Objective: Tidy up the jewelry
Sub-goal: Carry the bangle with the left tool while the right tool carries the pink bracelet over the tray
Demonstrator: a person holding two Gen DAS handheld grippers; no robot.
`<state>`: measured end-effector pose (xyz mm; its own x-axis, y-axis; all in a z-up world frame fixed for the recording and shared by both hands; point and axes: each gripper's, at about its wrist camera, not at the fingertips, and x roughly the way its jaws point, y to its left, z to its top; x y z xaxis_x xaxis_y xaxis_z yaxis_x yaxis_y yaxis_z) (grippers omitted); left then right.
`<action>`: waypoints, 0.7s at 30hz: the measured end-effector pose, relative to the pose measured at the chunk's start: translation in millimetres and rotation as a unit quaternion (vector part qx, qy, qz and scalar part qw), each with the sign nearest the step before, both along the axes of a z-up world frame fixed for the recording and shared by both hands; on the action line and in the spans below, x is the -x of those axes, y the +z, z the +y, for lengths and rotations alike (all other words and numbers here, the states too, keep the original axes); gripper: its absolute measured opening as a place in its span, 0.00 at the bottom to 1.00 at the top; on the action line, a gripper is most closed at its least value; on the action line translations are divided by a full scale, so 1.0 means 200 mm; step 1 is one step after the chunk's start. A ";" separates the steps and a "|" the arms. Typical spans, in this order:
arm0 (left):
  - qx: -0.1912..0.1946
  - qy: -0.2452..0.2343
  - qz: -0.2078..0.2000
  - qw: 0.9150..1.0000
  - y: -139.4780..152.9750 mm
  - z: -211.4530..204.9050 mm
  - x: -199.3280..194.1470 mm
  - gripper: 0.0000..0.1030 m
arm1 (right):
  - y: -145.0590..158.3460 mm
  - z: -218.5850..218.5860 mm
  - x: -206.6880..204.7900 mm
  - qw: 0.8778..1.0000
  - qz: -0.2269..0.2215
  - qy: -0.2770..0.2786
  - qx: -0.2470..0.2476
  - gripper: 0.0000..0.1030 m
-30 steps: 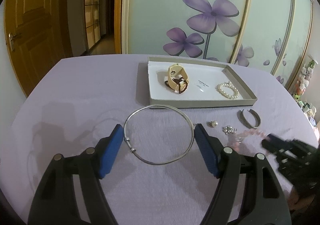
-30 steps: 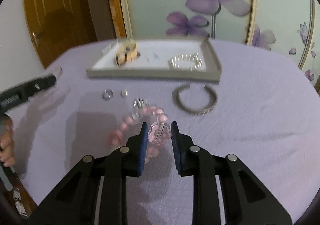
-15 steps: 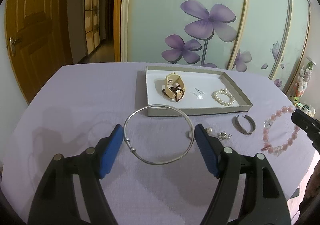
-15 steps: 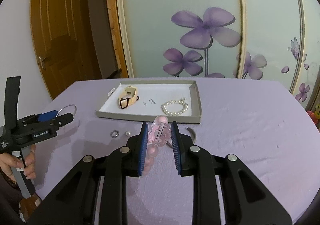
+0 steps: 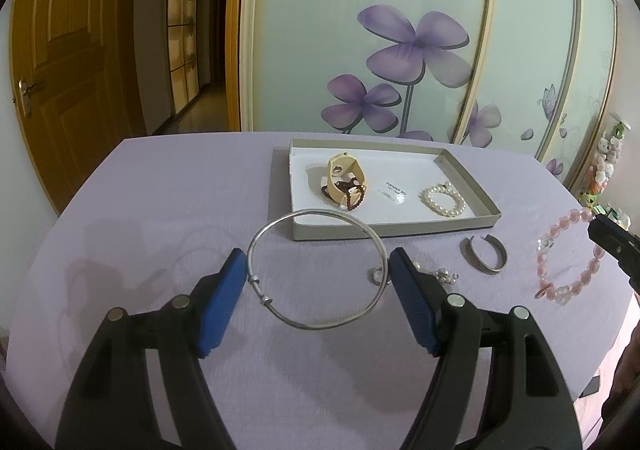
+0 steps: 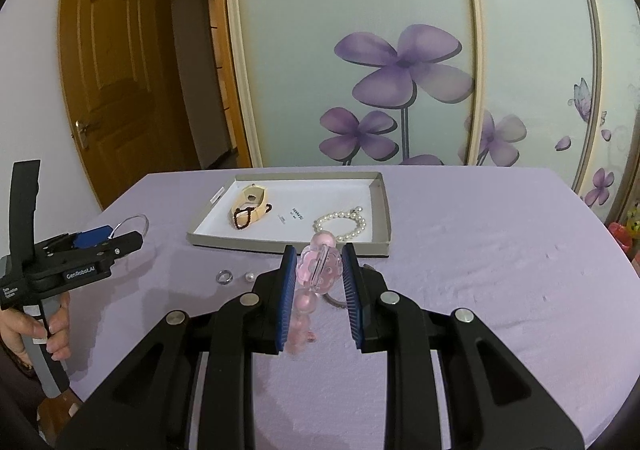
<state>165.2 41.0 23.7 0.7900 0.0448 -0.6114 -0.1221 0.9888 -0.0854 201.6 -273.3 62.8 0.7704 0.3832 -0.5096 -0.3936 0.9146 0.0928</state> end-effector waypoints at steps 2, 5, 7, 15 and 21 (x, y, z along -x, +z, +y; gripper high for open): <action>-0.001 0.000 0.000 1.000 0.00 0.00 0.00 0.70 | 0.00 -0.01 0.00 1.000 -0.001 -0.003 0.000 0.23; -0.001 0.000 0.000 1.000 0.00 0.00 -0.01 0.70 | 0.01 -0.02 -0.02 1.000 0.000 -0.007 -0.002 0.23; -0.002 0.000 -0.001 1.000 0.01 0.00 -0.02 0.70 | 0.01 -0.02 -0.04 1.000 0.000 -0.008 -0.003 0.23; 0.001 0.000 -0.007 1.000 0.04 0.01 -0.10 0.70 | 0.03 -0.01 -0.11 1.000 -0.001 -0.005 -0.003 0.23; 0.002 -0.005 -0.018 1.000 0.08 0.00 -0.24 0.70 | 0.03 0.05 -0.20 1.000 0.000 0.003 -0.002 0.23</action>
